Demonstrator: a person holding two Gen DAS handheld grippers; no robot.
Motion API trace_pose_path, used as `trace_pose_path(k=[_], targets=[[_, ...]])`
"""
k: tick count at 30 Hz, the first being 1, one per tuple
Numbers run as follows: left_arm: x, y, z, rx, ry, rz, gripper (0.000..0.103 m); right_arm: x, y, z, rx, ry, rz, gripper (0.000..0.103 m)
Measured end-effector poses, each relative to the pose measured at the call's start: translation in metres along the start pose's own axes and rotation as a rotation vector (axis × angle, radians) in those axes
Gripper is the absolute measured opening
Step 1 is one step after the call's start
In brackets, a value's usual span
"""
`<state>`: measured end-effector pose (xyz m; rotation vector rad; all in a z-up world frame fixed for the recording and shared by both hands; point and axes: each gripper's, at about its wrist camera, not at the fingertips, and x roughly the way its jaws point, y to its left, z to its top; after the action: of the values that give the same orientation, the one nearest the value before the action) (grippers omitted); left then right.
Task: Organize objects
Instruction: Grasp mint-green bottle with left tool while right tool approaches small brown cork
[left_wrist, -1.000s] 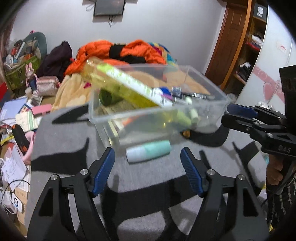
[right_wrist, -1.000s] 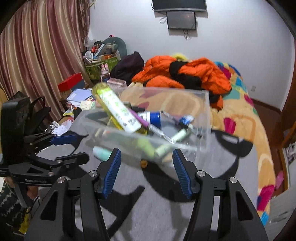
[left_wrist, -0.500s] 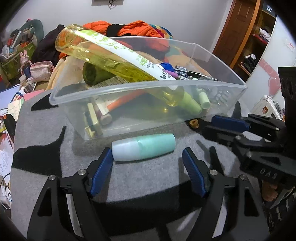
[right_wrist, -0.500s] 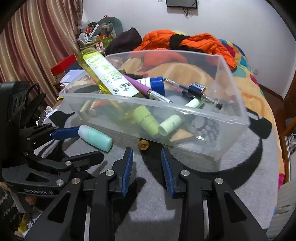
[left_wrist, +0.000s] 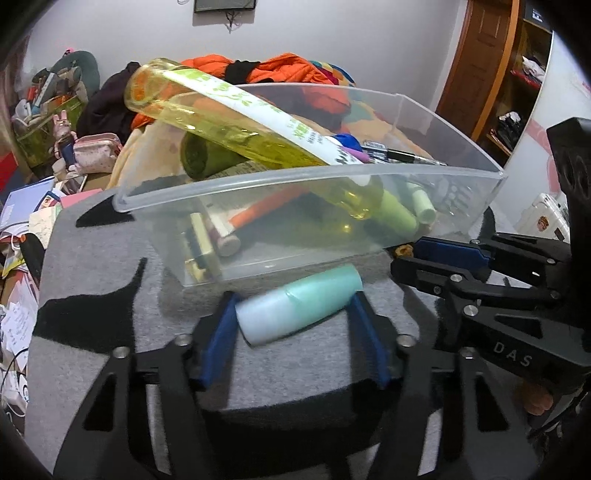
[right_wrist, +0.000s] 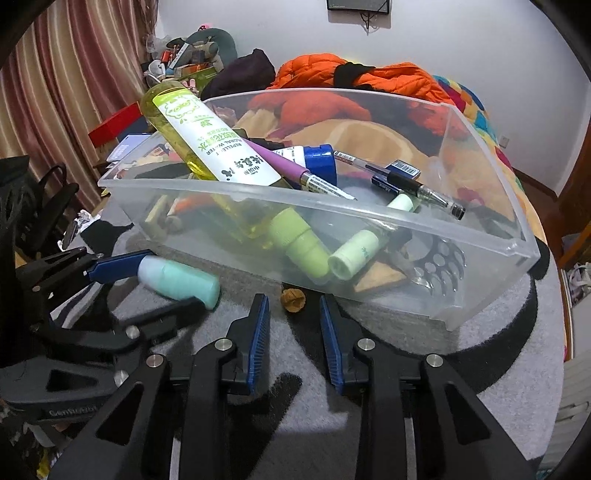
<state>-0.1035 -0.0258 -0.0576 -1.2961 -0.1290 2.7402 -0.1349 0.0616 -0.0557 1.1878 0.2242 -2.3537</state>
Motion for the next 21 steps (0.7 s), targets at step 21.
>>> trace_pose_path(k=[21], targets=[[-0.024, -0.006, 0.002, 0.105, 0.008, -0.065, 0.035, -0.038, -0.008, -0.012, 0.0, -0.072, 0.026, 0.012]])
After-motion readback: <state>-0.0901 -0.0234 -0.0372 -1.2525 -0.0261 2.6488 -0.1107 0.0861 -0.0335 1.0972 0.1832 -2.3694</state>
